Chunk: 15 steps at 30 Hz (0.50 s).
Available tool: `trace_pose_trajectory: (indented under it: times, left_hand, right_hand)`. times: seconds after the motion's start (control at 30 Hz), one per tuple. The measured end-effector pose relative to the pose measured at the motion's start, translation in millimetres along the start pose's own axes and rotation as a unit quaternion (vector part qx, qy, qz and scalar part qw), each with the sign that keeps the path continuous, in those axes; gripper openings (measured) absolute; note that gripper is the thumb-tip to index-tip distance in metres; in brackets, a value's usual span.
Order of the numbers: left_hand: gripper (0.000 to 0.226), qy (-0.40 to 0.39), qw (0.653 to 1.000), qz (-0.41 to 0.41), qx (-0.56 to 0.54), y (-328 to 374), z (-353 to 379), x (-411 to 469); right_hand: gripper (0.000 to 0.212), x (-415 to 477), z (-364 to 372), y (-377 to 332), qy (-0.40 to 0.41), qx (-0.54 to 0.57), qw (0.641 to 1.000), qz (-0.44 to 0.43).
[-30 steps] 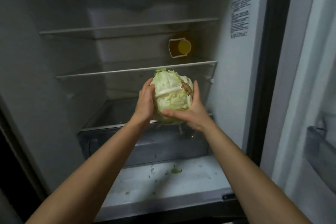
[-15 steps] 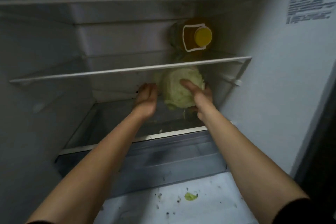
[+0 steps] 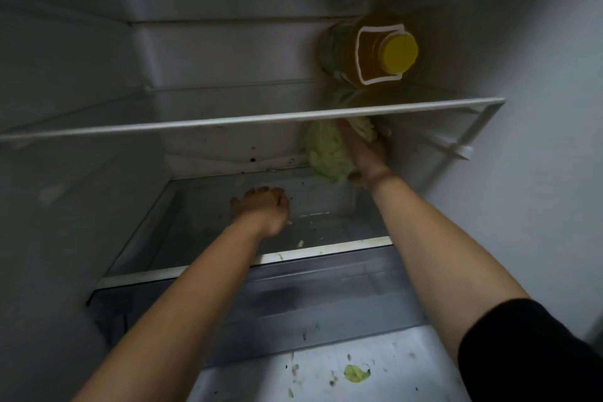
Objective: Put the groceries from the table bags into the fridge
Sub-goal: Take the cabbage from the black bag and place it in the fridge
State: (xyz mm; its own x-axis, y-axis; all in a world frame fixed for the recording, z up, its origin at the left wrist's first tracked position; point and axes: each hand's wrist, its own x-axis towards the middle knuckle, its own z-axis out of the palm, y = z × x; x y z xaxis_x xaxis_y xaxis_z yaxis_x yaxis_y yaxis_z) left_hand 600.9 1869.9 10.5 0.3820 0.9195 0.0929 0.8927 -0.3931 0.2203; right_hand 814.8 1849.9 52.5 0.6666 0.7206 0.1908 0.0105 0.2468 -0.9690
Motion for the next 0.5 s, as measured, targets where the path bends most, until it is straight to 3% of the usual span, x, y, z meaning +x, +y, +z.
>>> trace_pose_trajectory:
  times: [0.3,0.4,0.5]
  left_hand:
    - [0.046,-0.007,1.000,-0.010,-0.010,2.4,-3.3,-2.2]
    - [0.049,-0.009,1.000,-0.015,-0.016,5.4,-10.9,-10.8]
    - [0.052,0.040,0.999,-0.010,-0.010,5.7,-22.8,-29.1]
  right_hand:
    - [0.107,1.6,-8.9,-1.0,0.008,-0.153,0.986,-0.059]
    - [0.089,-18.1,-13.5,-6.3,0.023,-0.289,0.955,-0.056]
    - [0.082,-61.7,-25.7,-17.3,0.039,-0.382,0.916,-0.119]
